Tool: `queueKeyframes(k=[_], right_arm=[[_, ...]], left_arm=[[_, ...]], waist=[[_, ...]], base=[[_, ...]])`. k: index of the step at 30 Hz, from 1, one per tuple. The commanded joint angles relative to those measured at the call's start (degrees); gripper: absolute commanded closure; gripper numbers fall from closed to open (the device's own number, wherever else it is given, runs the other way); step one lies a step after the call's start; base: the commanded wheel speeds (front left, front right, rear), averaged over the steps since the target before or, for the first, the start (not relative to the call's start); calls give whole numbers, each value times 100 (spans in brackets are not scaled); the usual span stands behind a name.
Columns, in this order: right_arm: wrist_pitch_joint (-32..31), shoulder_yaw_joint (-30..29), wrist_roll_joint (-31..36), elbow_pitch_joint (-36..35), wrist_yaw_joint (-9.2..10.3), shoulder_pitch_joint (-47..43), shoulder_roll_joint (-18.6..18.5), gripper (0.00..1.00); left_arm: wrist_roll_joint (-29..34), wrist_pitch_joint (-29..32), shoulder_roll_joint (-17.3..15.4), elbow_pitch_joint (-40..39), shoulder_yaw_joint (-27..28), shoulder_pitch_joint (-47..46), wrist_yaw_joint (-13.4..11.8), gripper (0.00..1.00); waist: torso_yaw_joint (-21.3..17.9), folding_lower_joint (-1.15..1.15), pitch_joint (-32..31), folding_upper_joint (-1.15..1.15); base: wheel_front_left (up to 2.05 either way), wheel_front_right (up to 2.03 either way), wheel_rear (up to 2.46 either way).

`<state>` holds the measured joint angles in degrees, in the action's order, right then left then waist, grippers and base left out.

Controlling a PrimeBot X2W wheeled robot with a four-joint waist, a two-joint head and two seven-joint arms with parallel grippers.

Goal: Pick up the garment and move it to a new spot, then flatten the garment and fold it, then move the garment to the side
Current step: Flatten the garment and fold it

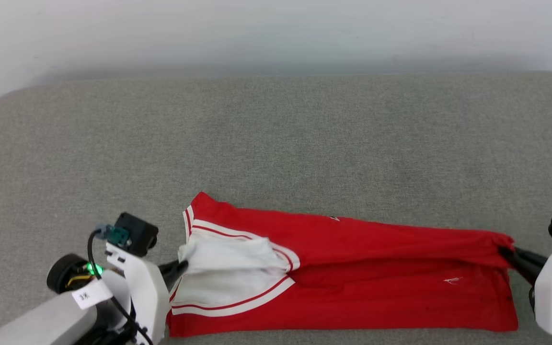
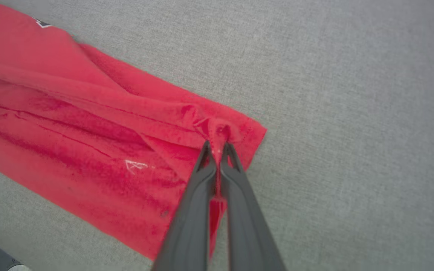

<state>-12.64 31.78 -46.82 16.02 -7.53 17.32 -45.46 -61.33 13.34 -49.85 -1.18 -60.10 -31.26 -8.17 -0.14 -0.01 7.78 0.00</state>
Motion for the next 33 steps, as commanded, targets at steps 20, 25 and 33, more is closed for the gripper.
queueKeyframes(k=[20, 25, 33], right_arm=[[-235, -863, 53, -365, 8, -1082, 446, 0], [-482, -1171, -194, -753, 7, -1174, 228, 0], [-1399, -1775, -957, -845, 7, -1286, -209, 0]], left_arm=[[238, -1450, 446, 699, 143, 724, -579, 0], [438, -2143, 529, 602, 361, 868, -1023, 0], [1046, -2829, 744, 477, 893, 1059, -1718, 0]], waist=[[-66, 1, -89, 0], [-32, 1, -178, 0], [99, 1, -156, 0]], base=[[0, 0, 0], [0, 0, 0], [0, 0, 0]])
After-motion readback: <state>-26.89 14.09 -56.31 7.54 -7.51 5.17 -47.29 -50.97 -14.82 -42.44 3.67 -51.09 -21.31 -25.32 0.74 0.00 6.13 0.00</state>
